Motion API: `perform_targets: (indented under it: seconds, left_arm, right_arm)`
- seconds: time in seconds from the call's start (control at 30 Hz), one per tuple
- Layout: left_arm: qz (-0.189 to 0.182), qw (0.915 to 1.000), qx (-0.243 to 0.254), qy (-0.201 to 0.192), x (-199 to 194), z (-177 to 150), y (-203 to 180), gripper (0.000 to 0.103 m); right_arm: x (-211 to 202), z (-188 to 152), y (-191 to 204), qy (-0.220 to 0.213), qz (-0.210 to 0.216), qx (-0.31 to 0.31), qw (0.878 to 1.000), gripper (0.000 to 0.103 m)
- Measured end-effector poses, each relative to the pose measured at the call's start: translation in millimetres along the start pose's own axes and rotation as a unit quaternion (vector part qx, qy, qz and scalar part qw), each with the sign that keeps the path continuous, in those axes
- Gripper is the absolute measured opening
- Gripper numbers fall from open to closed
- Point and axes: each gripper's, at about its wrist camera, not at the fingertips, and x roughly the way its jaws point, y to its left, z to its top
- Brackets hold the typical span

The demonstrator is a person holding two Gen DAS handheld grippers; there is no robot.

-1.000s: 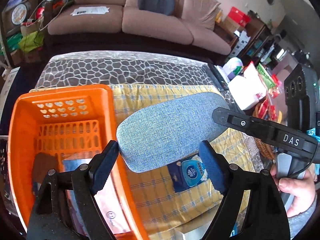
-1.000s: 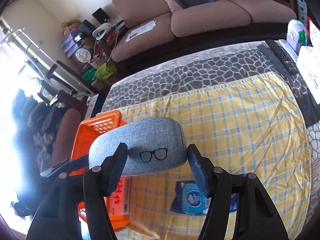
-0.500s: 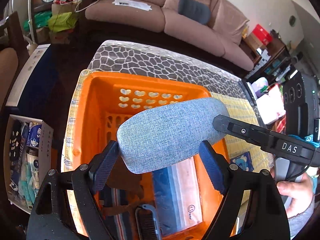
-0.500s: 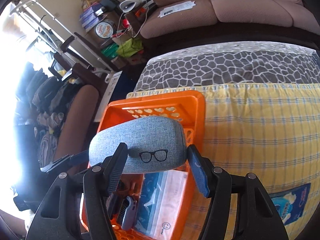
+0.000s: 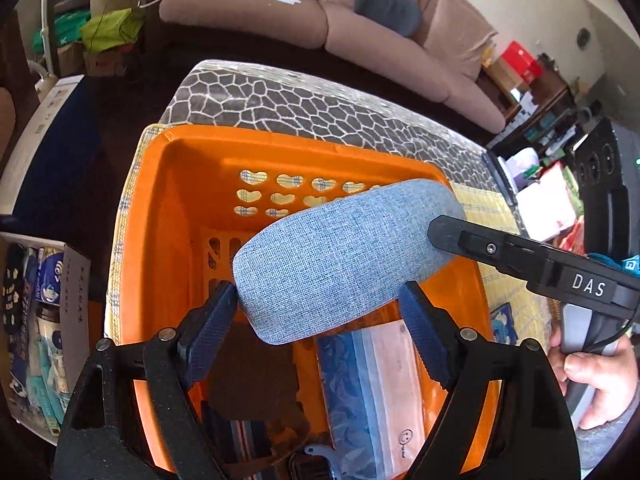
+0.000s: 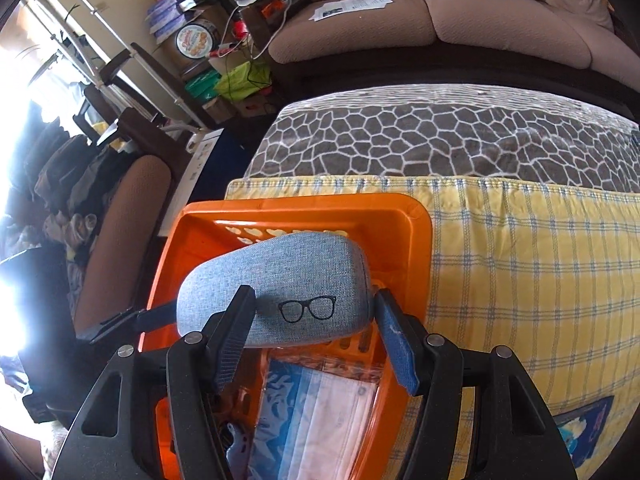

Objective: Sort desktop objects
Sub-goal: 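Lift the glasses case with the right tool and carry it over the basket, then lower the glasses case into the basket and open the right tool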

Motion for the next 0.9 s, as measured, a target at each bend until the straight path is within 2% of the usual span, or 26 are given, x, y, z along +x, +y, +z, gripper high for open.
perform_targets:
  seconds: [0.13, 0.2, 0.23, 0.3, 0.33, 0.6, 0.9]
  left_arm:
    - [0.014, 0.9999, 0.007, 0.0, 3.6, 1.0, -3.4, 0.083]
    - [0.029, 0.9993, 0.023, 0.001, 6.4, 0.9, -6.2, 0.081]
    - [0.036, 0.9989, 0.031, 0.003, 8.6, 0.1, -9.1, 0.081]
    - [0.044, 0.9983, 0.039, 0.006, 12.4, -1.9, -13.5, 0.081]
    - [0.049, 0.9979, 0.042, 0.004, 12.5, -2.5, -15.6, 0.081]
    - [0.047, 0.9984, 0.031, -0.008, -6.3, -2.1, -9.7, 0.081]
    - [0.052, 0.9981, 0.023, -0.022, -39.6, -3.3, -7.5, 0.081]
  right_arm:
    - [4.6, -0.7, -2.4, 0.004, -0.008, -0.007, 1.0, 0.062]
    - [5.7, -1.0, -2.9, 0.003, -0.006, -0.004, 1.0, 0.061]
    - [6.1, -0.7, -3.2, 0.004, -0.009, -0.008, 1.0, 0.059]
    - [9.2, -0.6, 1.1, 0.011, -0.015, -0.02, 1.0, 0.046]
    - [11.9, -1.3, 2.7, 0.017, -0.015, -0.022, 0.999, 0.045]
    - [16.4, -8.1, 8.0, 0.023, -0.021, -0.029, 0.999, 0.046]
    - [-7.1, -11.3, 9.7, 0.01, -0.025, -0.026, 0.999, 0.046]
